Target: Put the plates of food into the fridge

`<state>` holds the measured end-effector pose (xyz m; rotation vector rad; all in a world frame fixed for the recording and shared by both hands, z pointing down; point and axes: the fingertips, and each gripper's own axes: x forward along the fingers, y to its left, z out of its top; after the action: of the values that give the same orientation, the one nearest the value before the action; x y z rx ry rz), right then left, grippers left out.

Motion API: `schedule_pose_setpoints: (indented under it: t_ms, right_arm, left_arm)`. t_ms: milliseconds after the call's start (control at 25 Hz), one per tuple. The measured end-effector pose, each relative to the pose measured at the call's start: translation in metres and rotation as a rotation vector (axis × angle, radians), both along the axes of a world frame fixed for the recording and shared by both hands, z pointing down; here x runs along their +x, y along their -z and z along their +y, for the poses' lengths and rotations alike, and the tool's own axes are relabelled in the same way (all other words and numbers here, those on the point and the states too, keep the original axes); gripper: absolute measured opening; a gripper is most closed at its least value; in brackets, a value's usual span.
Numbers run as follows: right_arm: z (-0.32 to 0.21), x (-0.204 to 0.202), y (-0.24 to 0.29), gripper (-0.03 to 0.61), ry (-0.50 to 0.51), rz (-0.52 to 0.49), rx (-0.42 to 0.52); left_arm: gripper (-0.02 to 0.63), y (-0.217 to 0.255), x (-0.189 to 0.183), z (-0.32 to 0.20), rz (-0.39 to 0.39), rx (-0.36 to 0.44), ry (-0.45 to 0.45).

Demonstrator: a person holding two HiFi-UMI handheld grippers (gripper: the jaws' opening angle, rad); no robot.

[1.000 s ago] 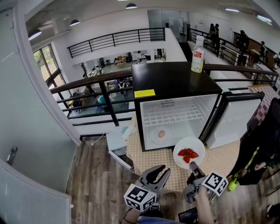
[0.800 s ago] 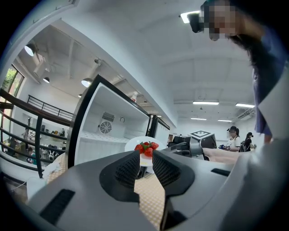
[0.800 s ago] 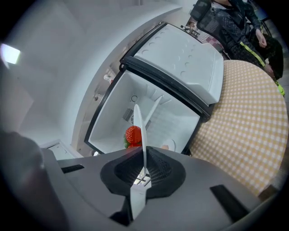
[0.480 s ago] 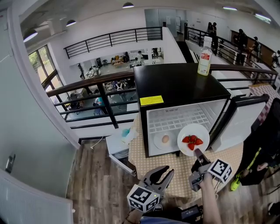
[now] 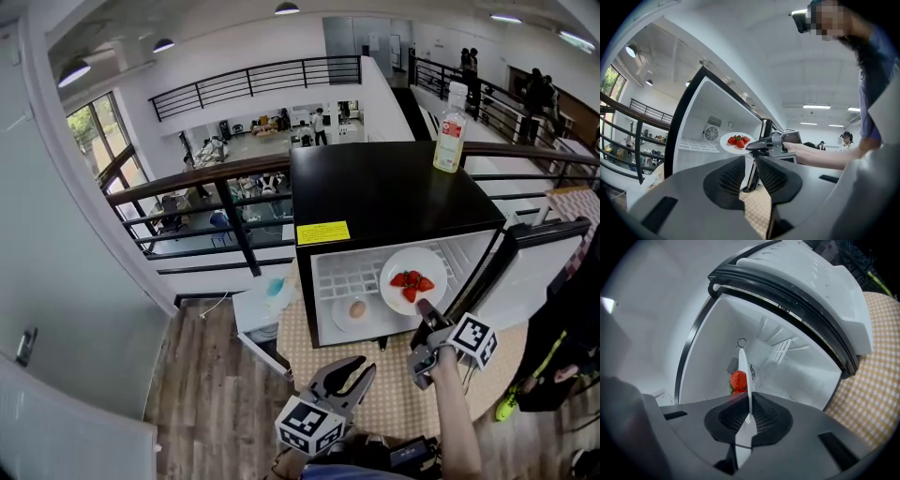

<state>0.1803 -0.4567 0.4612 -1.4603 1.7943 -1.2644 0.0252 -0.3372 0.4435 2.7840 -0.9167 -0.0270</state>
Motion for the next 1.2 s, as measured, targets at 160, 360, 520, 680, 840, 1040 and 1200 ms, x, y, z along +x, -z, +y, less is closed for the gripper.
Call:
schedule_pose_setpoints:
  t_ms: [160,360,520,680,840,1040,1200]
  right_arm:
    - [-0.026,0.006,-0.006,0.025,0.015,-0.017,-0.027]
    - [-0.048,0.013,-0.013,0.025,0.018,-0.028,-0.045]
    - [-0.065,0.015,-0.011,0.026,0.018,0.021,-0.026]
    - [-0.078,0.012,-0.008,0.026,0.020,0.064,-0.008]
    - [-0.086,0.015,-0.008,0.028,0.021,0.138,-0.009]
    - [-0.097,0.017,-0.003,0.044,0.019,0.282,-0.002]
    - [-0.100,0.015,0.000,0.066,0.037,0.389,-0.006]
  left_arm:
    - [0.092,0.003,0.005,-0.016,0.010,-0.002,0.039]
    - [0.092,0.002,0.010,-0.027,0.006,-0.009,0.066]
    - [0.092,0.000,0.015,-0.034,0.003,-0.011,0.082]
    - [0.092,0.002,0.019,-0.039,0.002,-0.008,0.087]
    - [0.092,0.003,0.023,-0.041,-0.004,-0.002,0.081]
    - [0.092,0.003,0.020,-0.045,-0.006,-0.003,0.093]
    - [0.092,0.006,0.018,-0.046,-0.001,0.000,0.099]
